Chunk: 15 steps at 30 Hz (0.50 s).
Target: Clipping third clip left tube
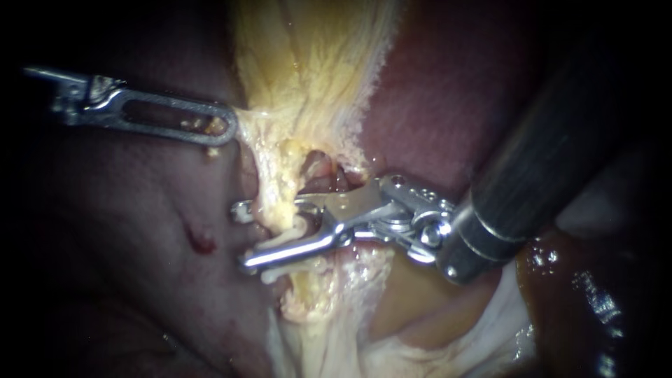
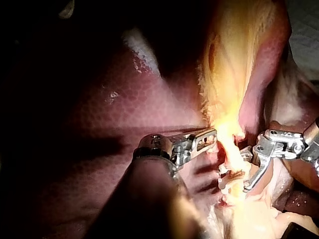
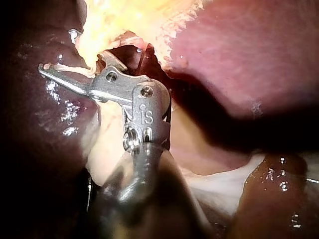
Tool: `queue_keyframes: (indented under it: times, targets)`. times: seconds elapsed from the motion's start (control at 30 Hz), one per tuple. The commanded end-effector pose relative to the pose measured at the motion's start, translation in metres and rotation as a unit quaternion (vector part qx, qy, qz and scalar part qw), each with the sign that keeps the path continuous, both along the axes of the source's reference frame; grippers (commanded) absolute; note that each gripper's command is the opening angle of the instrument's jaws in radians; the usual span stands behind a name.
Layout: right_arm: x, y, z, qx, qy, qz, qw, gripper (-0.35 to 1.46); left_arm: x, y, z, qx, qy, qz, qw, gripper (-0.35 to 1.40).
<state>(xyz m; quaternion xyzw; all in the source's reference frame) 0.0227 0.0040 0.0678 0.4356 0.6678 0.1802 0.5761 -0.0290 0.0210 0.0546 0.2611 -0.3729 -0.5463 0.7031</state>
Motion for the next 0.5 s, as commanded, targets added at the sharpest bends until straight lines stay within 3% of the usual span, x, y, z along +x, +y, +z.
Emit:
queue_keyframes:
  times: [0.03,0.17,0.5]
  targets:
    - [0.0,0.0,-0.0003,0.004,0.005,0.0,1.0,0.49,0.0,0.0,0.0,0.0,0.0,0.0,1.0,-0.35]
    - [-0.0003,0.0002,-0.0011,0.013,0.022,-0.006,0.9997,0.48,0.0,0.0,0.0,0.0,0.0,0.0,1.0,-0.35]
    - [-0.0013,0.0005,-0.0011,0.017,0.025,-0.004,0.9995,0.35,0.0,0.0,0.0001,0.0,0.0,0.0,1.0,-0.35]
